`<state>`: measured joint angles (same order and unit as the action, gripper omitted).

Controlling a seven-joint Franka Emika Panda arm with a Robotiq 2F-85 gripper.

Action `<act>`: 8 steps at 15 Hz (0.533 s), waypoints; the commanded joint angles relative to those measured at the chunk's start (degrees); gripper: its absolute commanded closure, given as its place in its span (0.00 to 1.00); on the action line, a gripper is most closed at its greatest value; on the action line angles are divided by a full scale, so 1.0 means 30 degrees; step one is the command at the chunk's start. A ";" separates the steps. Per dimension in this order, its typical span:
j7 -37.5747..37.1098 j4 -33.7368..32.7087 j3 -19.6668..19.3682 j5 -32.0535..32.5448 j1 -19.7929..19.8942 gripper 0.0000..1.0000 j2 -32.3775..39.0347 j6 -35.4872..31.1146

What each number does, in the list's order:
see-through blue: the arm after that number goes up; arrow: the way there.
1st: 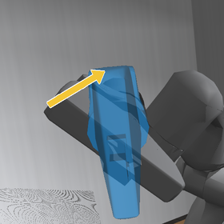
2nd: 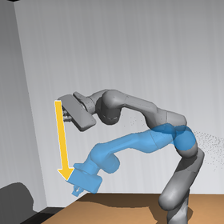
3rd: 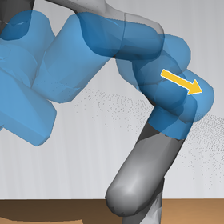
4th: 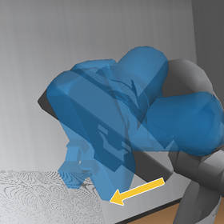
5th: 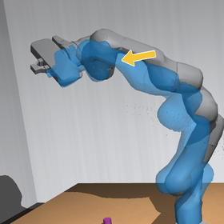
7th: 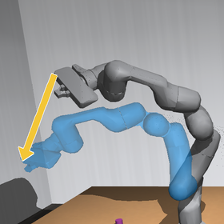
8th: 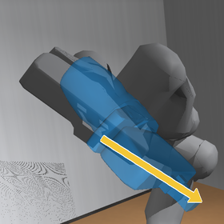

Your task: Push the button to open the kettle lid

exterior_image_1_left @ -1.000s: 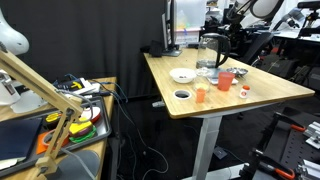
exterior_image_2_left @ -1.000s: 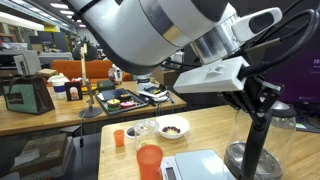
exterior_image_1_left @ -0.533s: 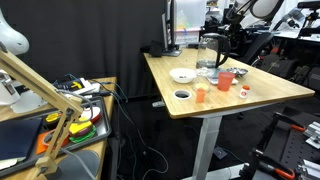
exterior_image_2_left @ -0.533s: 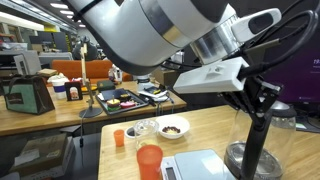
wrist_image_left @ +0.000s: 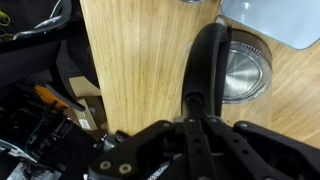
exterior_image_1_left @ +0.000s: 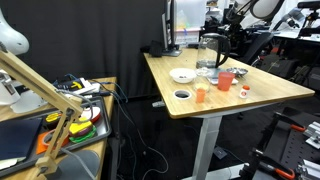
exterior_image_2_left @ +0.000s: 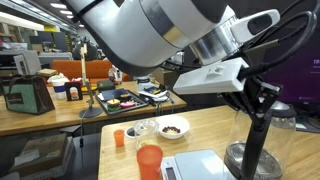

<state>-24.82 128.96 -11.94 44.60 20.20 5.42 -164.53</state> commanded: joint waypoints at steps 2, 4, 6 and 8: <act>-0.0307 -0.0013 0.0003 0.0269 -0.0059 1.00 0.0689 -0.0551; -0.0238 0.0014 0.0018 0.0190 -0.0051 1.00 0.0808 -0.0575; -0.0256 -0.0031 0.0019 0.0129 -0.0040 1.00 0.0954 -0.0636; -0.0465 -0.0199 0.0005 0.0102 -0.0040 1.00 0.1165 -0.0782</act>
<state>-24.82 129.12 -11.94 44.60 20.16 5.48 -164.54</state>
